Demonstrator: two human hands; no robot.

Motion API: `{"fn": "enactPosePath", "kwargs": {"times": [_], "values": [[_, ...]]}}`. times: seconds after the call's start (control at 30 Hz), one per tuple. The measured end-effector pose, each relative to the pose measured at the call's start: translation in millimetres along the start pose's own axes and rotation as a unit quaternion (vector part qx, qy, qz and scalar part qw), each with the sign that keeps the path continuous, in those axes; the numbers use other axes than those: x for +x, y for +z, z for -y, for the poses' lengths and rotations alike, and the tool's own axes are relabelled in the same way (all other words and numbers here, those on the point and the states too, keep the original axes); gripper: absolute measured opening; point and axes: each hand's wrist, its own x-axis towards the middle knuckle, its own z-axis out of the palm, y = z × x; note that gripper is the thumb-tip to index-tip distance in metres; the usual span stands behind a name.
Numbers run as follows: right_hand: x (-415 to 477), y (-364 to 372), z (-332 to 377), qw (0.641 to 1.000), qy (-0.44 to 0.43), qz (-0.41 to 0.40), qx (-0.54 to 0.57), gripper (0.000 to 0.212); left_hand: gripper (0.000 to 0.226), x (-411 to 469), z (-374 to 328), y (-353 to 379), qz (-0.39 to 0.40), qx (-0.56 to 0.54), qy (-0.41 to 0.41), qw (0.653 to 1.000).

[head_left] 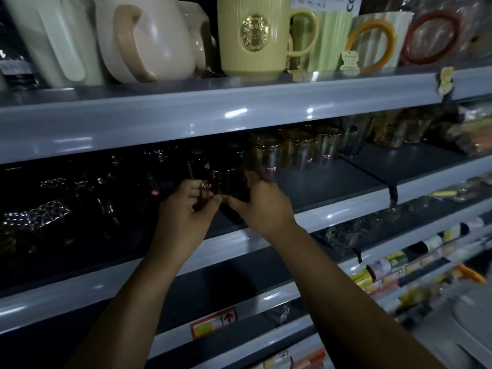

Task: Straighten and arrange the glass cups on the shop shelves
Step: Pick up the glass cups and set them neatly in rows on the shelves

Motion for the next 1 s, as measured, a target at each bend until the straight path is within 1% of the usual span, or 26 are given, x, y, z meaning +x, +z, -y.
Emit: {"fn": "enactPosePath", "kwargs": {"times": [0.07,0.17,0.23,0.37,0.47,0.53,0.6,0.7,0.77,0.87,1.0], "values": [[2,-2,-1,1.000,-0.006,0.010,0.020,0.065,0.026,-1,-3,1,-0.013,0.007,0.001,1.000],[3,-16,-12,0.996,-0.019,0.024,0.087,0.053,0.034,-3,-13,4,-0.058,0.014,0.004,0.998],[2,-32,-28,0.993,-0.030,0.008,0.115,0.050,0.033,-3,-22,9,-0.093,0.042,0.023,0.995],[6,-73,-75,0.992,-0.045,-0.022,0.116,0.041,0.032,-6,-56,34,-0.119,0.142,0.069,0.980],[8,-114,-122,0.993,-0.051,-0.025,0.101,0.035,0.035,-11,-90,77,-0.129,0.197,0.119,0.965],[6,-145,-160,0.993,-0.058,-0.023,0.102,0.035,0.036,-12,-112,116,-0.123,0.184,0.135,0.966],[3,-177,-200,0.994,-0.054,-0.017,0.098,0.038,0.034,-12,-133,162,-0.106,0.148,0.136,0.974],[1,-225,-261,0.994,-0.035,-0.016,0.098,0.040,0.030,-17,-161,234,-0.065,0.085,0.114,0.988],[0,-250,-296,0.995,-0.020,-0.016,0.099,0.039,0.028,-21,-175,277,-0.037,0.069,0.096,0.992],[1,-275,-335,0.995,-0.006,-0.021,0.095,0.040,0.027,-22,-189,325,-0.013,0.056,0.062,0.996],[5,-285,-370,0.993,0.002,-0.020,0.112,0.032,0.028,-17,-195,365,-0.009,0.055,0.029,0.998]]}}
